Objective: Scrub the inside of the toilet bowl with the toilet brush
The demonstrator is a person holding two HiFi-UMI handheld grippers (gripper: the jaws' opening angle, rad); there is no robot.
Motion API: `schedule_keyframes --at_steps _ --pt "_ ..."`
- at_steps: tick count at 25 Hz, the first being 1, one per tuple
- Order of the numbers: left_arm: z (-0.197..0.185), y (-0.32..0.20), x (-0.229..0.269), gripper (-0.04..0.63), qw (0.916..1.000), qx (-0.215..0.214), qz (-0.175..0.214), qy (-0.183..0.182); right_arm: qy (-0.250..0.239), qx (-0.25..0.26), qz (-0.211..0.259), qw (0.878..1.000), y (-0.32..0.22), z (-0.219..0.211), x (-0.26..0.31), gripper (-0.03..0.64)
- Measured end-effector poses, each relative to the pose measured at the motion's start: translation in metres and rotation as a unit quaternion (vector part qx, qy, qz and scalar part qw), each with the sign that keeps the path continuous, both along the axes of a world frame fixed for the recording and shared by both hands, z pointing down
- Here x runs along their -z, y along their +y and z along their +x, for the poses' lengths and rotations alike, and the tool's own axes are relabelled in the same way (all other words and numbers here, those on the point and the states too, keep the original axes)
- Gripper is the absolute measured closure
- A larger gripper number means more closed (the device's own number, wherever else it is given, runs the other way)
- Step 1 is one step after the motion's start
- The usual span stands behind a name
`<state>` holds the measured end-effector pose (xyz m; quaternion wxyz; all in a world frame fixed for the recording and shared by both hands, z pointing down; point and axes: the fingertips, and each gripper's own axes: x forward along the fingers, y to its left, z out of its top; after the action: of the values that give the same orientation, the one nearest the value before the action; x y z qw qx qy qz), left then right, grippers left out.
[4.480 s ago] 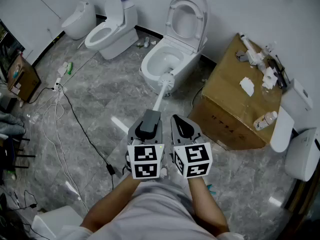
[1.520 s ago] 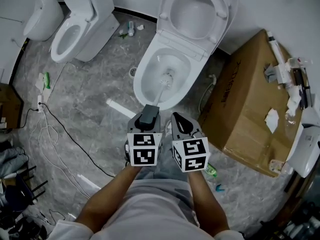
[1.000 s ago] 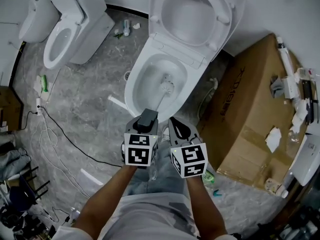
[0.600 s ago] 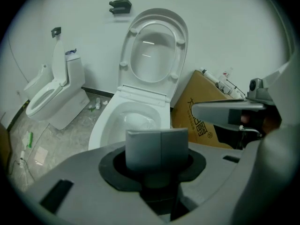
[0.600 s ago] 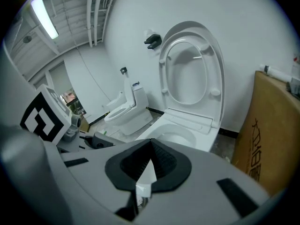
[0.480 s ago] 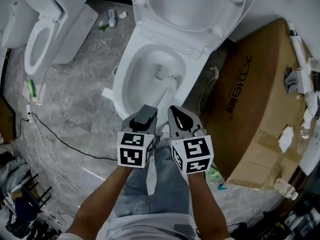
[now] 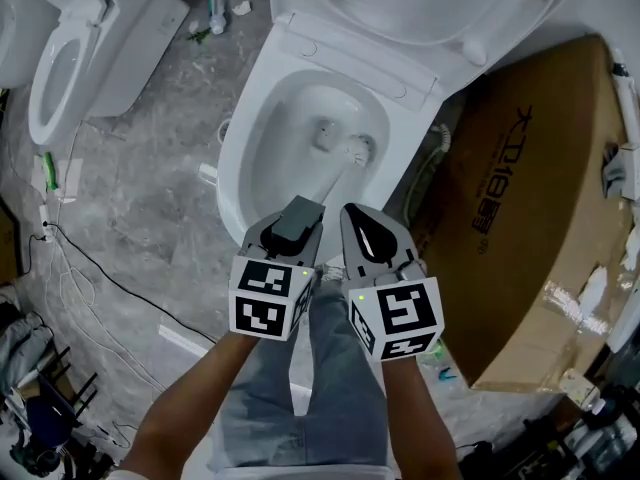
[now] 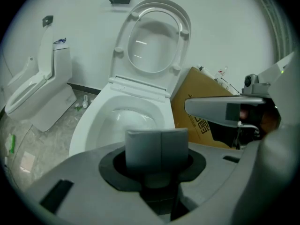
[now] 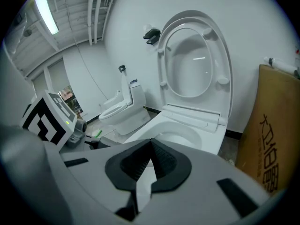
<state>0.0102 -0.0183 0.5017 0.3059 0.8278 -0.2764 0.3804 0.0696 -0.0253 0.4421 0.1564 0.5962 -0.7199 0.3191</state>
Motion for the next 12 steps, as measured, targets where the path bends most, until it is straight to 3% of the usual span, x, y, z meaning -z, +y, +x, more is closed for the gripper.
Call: schedule_keyframes --at_steps 12 --pt "0.027 -0.036 -0.016 0.439 0.9995 0.002 0.016 0.026 0.009 0.004 -0.028 1.0 0.006 0.01 -0.031 0.615"
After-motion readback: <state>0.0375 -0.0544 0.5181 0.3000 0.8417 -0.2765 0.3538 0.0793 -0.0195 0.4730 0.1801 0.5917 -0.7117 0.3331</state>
